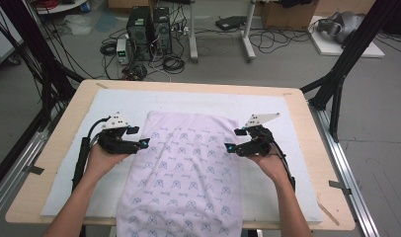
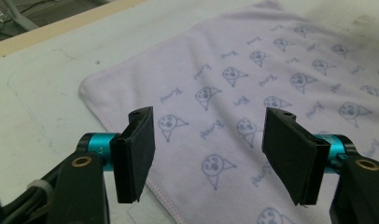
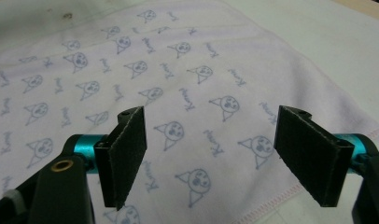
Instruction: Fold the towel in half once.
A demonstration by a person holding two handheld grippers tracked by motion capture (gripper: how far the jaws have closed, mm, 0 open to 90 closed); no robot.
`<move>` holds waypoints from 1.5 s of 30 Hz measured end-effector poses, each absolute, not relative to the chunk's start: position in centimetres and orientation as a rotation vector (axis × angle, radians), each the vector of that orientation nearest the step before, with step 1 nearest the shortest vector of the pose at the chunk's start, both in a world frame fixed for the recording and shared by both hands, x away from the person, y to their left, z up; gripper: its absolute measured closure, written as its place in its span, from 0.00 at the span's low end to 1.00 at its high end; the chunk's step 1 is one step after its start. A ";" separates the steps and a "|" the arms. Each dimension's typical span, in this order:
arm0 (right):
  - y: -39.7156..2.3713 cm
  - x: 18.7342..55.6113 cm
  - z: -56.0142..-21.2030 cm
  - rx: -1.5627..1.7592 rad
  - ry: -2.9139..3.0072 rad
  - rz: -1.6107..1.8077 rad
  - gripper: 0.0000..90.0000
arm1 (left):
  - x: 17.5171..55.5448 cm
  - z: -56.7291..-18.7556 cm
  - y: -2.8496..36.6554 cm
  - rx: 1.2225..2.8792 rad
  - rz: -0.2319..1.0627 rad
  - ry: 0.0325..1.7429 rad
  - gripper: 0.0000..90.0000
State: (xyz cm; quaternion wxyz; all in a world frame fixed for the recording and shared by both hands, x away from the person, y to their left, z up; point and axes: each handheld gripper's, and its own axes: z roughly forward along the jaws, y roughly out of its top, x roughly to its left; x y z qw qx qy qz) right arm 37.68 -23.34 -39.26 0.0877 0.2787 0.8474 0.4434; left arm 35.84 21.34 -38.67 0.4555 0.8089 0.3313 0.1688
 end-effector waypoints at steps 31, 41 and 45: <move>-24.1 45.6 -42.8 1.055 2.460 1.042 0.43 | 45.3 -43.4 21.0 2.121 0.479 0.975 0.58; -24.6 45.7 -44.3 1.159 2.410 1.041 0.70 | 45.5 -44.2 20.5 2.131 0.401 0.978 0.88; -24.7 45.7 -44.3 1.167 2.446 1.103 0.91 | 45.4 -44.0 20.6 2.137 0.404 0.988 0.95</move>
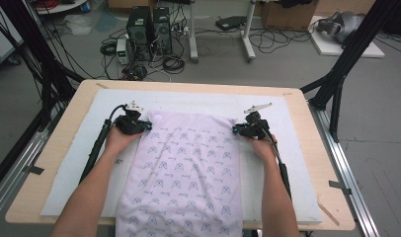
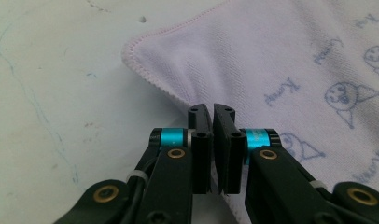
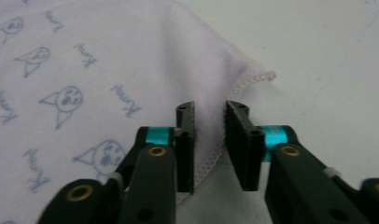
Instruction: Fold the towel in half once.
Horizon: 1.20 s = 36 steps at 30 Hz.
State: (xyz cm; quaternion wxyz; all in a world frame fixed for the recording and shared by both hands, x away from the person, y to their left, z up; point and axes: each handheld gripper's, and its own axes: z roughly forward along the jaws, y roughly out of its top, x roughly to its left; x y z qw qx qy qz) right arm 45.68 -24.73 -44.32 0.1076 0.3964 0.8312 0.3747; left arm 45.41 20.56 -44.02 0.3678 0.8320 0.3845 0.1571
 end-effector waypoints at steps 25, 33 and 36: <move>-25.6 36.7 -37.0 0.840 2.447 1.311 0.96 | 34.6 -39.4 24.5 1.993 0.481 0.798 0.96; -25.9 30.8 -41.4 0.856 2.555 1.272 0.87 | 29.0 -42.4 25.5 2.028 0.410 0.775 0.80; -26.4 30.7 -42.3 0.915 2.580 1.250 0.69 | 28.9 -42.6 25.9 2.042 0.394 0.805 0.59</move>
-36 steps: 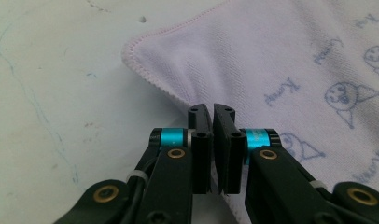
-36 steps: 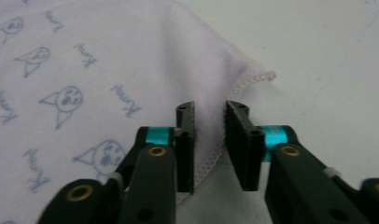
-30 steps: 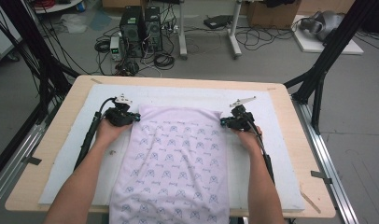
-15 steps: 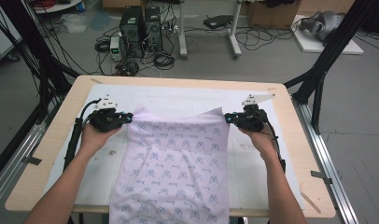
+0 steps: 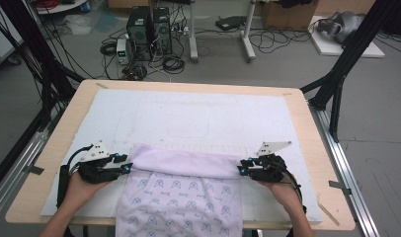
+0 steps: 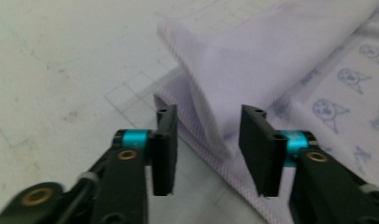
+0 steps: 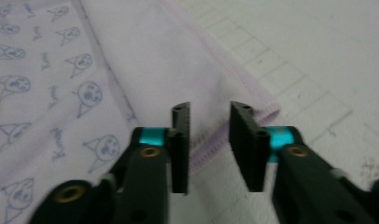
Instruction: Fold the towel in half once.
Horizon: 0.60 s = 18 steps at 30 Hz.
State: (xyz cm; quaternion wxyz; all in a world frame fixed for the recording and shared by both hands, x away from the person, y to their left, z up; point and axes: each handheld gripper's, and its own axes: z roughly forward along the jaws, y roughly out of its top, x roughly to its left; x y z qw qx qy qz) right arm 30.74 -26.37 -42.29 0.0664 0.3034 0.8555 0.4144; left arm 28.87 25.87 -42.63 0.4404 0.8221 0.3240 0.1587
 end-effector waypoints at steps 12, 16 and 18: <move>-23.8 34.0 -41.2 0.907 2.610 1.243 0.47 | 33.4 -41.8 24.1 2.048 0.287 0.867 0.40; -22.9 34.4 -42.4 0.909 2.689 1.157 0.63 | 33.4 -42.3 23.4 2.102 0.277 0.787 0.73; -22.6 34.1 -42.5 0.858 2.715 1.139 0.80 | 32.9 -42.1 23.1 2.119 0.303 0.744 0.89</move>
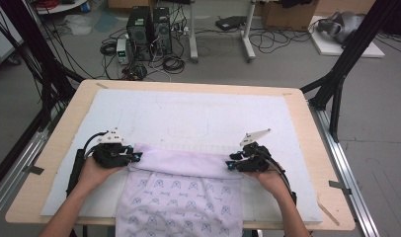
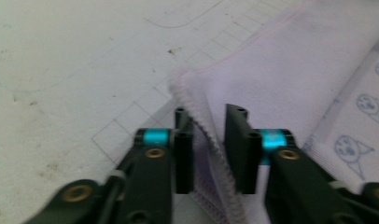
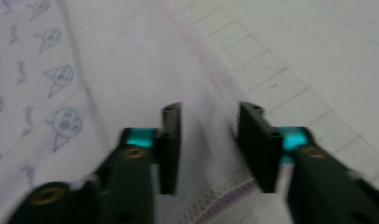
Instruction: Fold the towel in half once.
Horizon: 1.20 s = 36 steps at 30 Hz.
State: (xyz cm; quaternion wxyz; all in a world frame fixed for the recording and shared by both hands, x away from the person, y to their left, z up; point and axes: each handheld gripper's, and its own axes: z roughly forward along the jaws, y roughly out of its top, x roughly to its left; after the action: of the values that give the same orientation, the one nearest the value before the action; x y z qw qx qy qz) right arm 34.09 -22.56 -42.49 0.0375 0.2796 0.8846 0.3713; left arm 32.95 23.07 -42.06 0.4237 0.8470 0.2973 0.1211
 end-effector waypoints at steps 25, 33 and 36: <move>-25.2 28.3 -38.0 0.611 2.637 1.431 0.67 | 26.3 -39.0 24.9 2.052 0.270 0.592 0.55; -24.9 31.9 -40.3 0.791 2.623 1.201 0.55 | 29.6 -40.1 24.9 2.065 0.327 0.714 0.55; -24.7 32.4 -40.8 0.820 2.621 1.130 0.50 | 31.0 -40.9 24.8 2.079 0.349 0.773 0.54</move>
State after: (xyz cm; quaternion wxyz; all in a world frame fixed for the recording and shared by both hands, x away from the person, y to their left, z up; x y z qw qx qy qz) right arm 32.43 -24.69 -40.84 0.0860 0.2750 0.8794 0.3790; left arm 30.97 24.82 -40.93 0.4334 0.8344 0.3103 0.1400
